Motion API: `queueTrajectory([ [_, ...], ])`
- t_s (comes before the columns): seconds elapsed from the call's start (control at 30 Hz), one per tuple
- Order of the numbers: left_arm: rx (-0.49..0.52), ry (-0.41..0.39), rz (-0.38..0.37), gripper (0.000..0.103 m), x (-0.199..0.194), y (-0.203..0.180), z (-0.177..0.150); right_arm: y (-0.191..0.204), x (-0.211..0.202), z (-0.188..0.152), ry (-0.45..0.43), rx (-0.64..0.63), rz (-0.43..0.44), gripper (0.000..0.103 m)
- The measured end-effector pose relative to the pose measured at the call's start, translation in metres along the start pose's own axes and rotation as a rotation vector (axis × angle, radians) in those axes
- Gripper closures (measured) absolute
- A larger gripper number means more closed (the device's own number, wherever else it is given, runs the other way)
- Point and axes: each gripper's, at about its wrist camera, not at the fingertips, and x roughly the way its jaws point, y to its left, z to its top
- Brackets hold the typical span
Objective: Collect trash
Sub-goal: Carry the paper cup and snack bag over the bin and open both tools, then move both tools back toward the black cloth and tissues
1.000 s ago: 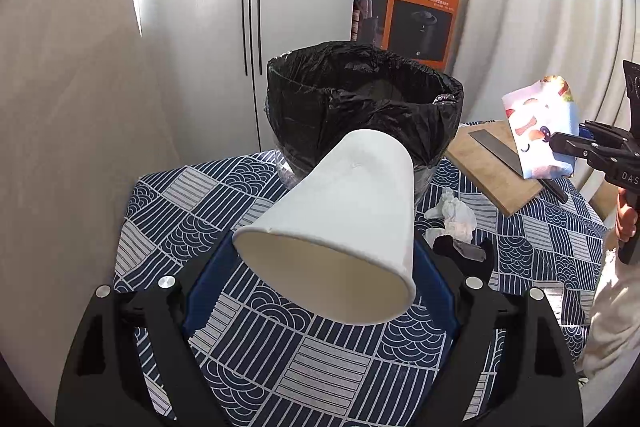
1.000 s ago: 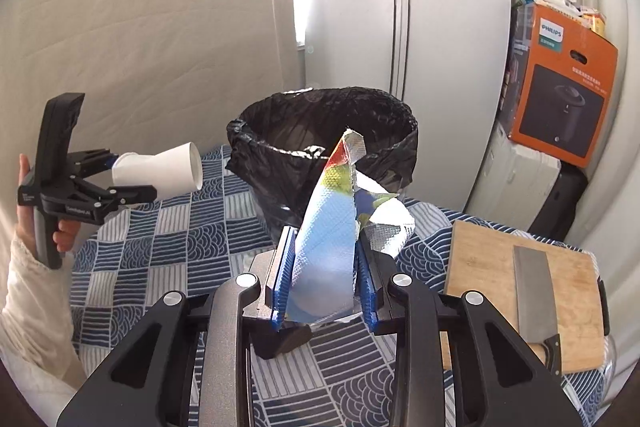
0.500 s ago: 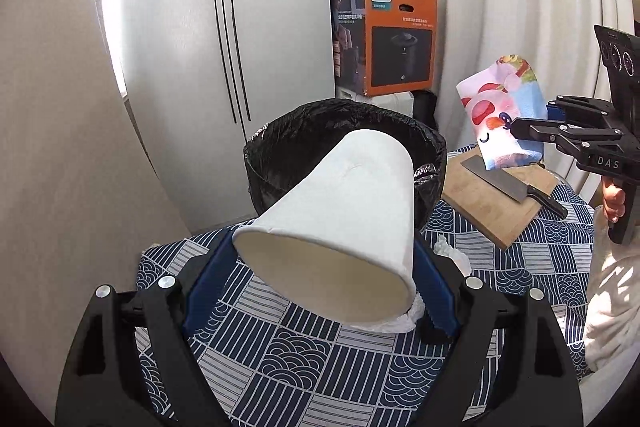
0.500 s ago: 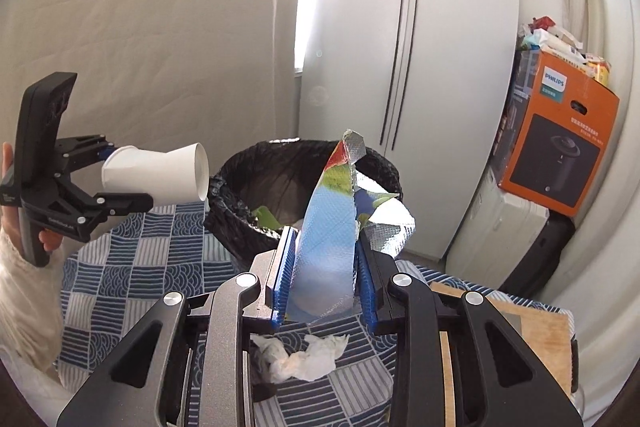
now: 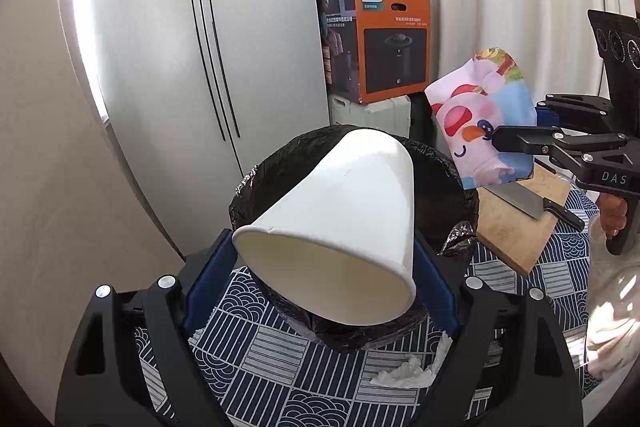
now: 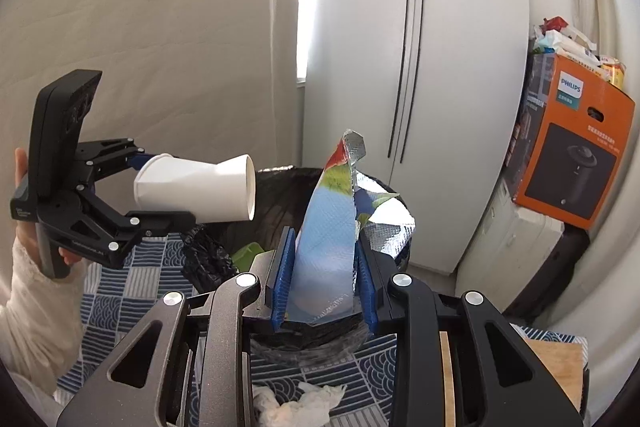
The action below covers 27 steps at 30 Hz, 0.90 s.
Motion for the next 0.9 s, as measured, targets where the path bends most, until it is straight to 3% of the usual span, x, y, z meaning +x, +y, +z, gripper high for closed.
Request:
queueTrajectory([
  [0.2, 0.034, 0.057, 0.004, 0.02, 0.023, 0.001, 0.002, -0.006, 0.026, -0.002, 0.021, 0.026, 0.02, 0.076],
  [0.3, 0.044, 0.048, -0.011, 0.019, 0.03, 0.002, 0.002, -0.009, 0.034, -0.002, 0.021, 0.043, 0.021, 0.074],
  [0.33, 0.054, 0.042, -0.017, 0.014, 0.031, 0.003, 0.002, -0.013, 0.037, 0.0, 0.02, 0.046, 0.013, 0.069],
  [0.37, 0.055, 0.028, -0.012, 0.007, 0.032, 0.003, 0.002, -0.013, 0.036, -0.002, 0.012, 0.05, 0.002, 0.048],
  [0.43, 0.052, 0.004, -0.011, 0.006, 0.03, 0.004, -0.001, -0.017, 0.032, -0.004, -0.023, 0.076, -0.036, 0.014],
  [0.73, -0.042, 0.015, -0.019, 0.006, 0.016, 0.017, -0.02, -0.025, 0.024, -0.021, 0.005, 0.103, -0.074, 0.014],
  [0.9, -0.08, 0.025, 0.002, 0.006, 0.005, 0.019, -0.028, -0.019, 0.016, -0.03, 0.031, 0.092, -0.038, 0.013],
])
